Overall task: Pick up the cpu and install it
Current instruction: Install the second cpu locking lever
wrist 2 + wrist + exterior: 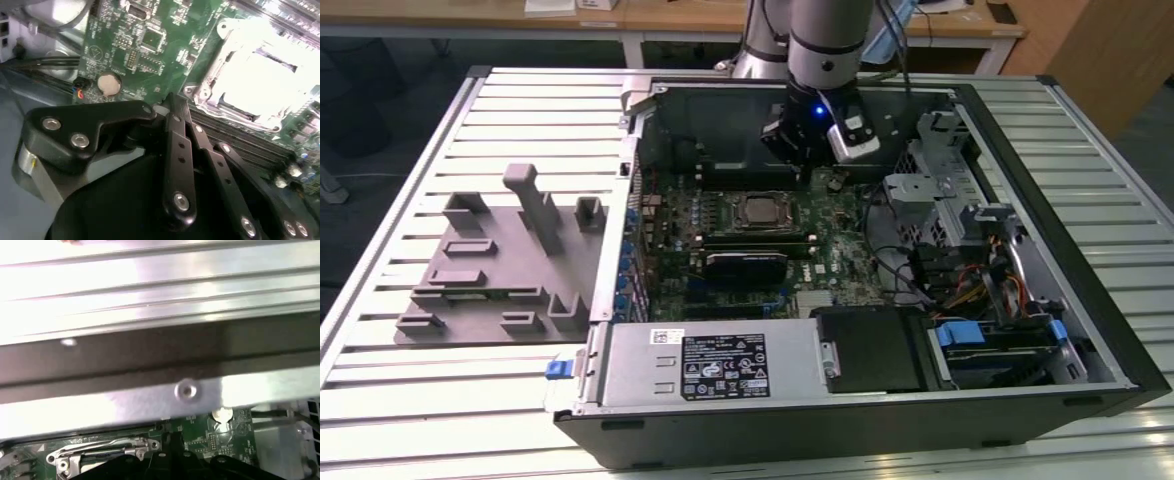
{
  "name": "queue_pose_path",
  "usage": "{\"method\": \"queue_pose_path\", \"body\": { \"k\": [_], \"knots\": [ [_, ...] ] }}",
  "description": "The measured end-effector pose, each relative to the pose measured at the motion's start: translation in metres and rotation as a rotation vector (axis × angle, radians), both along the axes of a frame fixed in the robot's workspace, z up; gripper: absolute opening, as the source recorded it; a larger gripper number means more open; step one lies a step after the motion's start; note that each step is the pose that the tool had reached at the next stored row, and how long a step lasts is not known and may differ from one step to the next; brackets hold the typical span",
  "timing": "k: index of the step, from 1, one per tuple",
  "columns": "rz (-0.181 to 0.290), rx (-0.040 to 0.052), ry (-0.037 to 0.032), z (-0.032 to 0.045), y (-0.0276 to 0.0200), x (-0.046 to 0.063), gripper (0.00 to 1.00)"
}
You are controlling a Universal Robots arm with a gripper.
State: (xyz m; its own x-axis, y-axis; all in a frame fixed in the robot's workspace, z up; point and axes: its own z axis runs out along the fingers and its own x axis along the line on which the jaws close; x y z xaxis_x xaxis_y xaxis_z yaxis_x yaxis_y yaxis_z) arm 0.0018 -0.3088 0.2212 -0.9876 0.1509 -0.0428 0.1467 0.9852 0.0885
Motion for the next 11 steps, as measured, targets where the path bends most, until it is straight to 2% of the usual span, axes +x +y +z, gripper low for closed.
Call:
{"method": "queue_pose_path", "body": {
  "k": [11],
  "knots": [
    [0.000,0.0002,-0.0002,0.0501,0.0000,0.000,0.11]
  ]
}}
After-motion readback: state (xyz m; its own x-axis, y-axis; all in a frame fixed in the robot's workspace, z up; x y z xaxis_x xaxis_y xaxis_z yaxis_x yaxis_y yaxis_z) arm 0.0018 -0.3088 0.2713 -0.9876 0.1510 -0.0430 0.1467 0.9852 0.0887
